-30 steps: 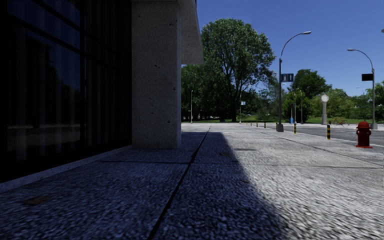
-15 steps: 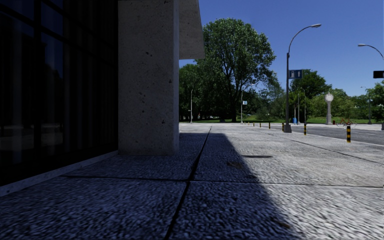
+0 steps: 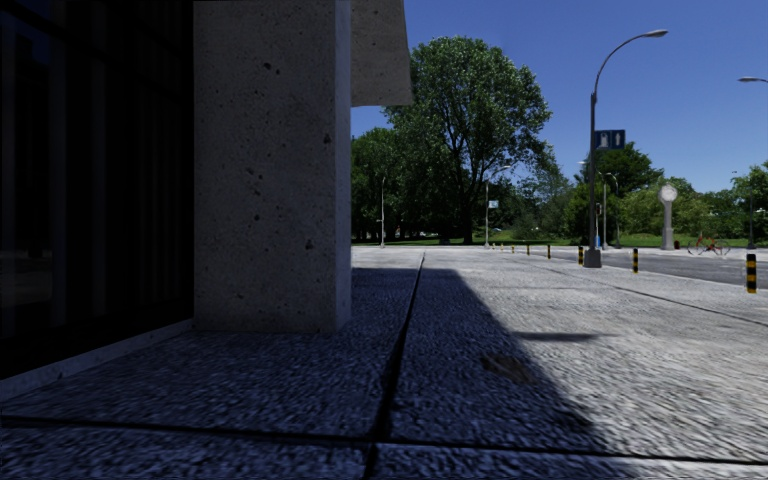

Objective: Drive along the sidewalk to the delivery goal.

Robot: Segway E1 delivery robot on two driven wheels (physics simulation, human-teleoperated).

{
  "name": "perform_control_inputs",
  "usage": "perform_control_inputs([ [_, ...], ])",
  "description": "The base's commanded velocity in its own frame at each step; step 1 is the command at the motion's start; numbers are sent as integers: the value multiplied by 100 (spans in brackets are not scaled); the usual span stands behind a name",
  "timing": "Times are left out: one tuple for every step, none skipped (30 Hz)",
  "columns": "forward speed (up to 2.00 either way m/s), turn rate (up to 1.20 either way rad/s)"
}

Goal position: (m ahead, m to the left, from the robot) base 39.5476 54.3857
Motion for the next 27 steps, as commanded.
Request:
perform_control_inputs([
  [200, -27],
  [200, -28],
  [200, -28],
  [200, -28],
  [200, -28],
  [200, -28],
  [200, -28],
  [200, -28],
  [200, -28],
  [200, -28],
  [200, -28],
  [200, -28],
  [200, -28],
  [200, -28],
  [200, 0],
  [200, 0],
  [200, 0],
  [200, 0],
  [200, 0],
  [200, 0],
  [200, 0],
  [200, 0],
  [200, 0],
  [200, 0],
  [200, 0],
  [200, 0],
  [200, 0],
])
